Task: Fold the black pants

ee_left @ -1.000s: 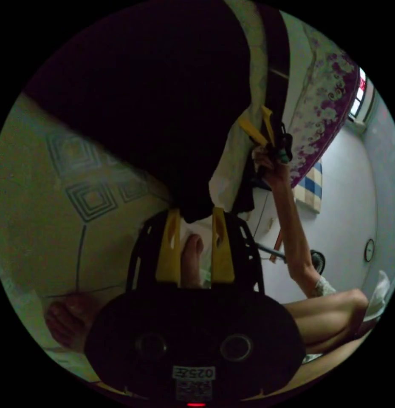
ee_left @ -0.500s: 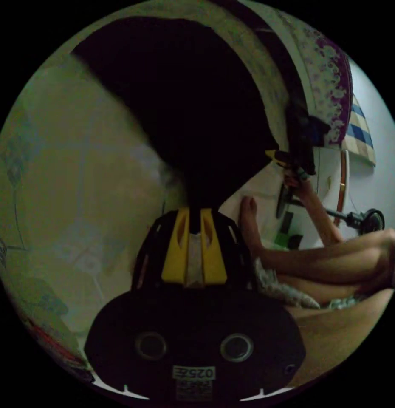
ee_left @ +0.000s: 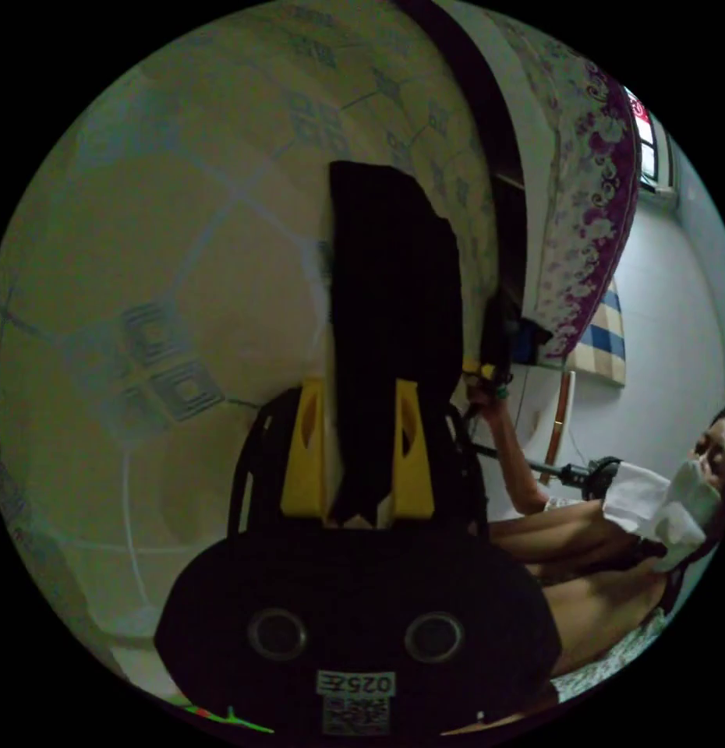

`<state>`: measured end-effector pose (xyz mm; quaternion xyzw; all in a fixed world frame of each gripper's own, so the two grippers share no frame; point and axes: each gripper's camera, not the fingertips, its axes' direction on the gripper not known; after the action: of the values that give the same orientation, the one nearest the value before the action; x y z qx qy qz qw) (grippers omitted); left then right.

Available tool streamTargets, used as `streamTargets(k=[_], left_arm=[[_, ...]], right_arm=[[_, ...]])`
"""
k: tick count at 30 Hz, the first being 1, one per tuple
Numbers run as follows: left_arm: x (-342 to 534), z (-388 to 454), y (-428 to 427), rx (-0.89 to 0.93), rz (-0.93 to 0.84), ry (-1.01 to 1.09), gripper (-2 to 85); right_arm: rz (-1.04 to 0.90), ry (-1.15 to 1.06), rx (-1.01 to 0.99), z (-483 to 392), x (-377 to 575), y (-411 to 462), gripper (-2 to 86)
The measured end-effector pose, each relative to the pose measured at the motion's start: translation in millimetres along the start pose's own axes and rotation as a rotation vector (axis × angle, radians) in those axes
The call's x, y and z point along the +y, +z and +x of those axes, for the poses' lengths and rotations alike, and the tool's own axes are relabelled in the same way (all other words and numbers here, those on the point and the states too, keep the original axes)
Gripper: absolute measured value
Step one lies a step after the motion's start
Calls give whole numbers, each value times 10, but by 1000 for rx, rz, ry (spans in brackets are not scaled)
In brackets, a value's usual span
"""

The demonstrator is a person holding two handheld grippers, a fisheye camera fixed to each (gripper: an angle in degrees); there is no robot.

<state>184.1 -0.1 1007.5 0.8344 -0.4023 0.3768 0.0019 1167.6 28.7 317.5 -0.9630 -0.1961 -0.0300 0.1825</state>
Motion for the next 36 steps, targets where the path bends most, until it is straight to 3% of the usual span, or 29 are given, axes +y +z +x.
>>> streamTargets(k=[2, 4, 9, 13, 18, 20, 24, 31, 36], left_arm=[[-127, 91, 82, 86, -6, -11, 111], [-169, 206, 116, 54, -19, 16, 102], [-179, 307, 131, 64, -17, 19, 32], [-255, 428, 183, 2, -59, 28, -11], [-294, 509, 197, 29, -82, 98, 6], [-278, 482, 203, 104, -65, 102, 48], [-302, 570, 303, 175, -45, 106, 68], [-659, 869, 782, 165, -89, 197, 3], [-845, 970, 1039, 213, -118, 263, -13]], right_arm=[[-91, -42, 13, 2, -269, 56, 167], [-151, -62, 13, 9, -376, 49, 165], [-136, -21, -50, 157, -498, -83, 122], [-161, -10, 67, 199, -601, -142, 52], [-94, 18, -29, 377, -514, -458, 63], [-80, 32, -145, 462, -420, -584, 105], [-110, 16, -138, 427, -327, -674, 134], [-265, -60, -48, 385, -423, -521, 60], [-223, -25, -264, 599, -296, -679, 47]])
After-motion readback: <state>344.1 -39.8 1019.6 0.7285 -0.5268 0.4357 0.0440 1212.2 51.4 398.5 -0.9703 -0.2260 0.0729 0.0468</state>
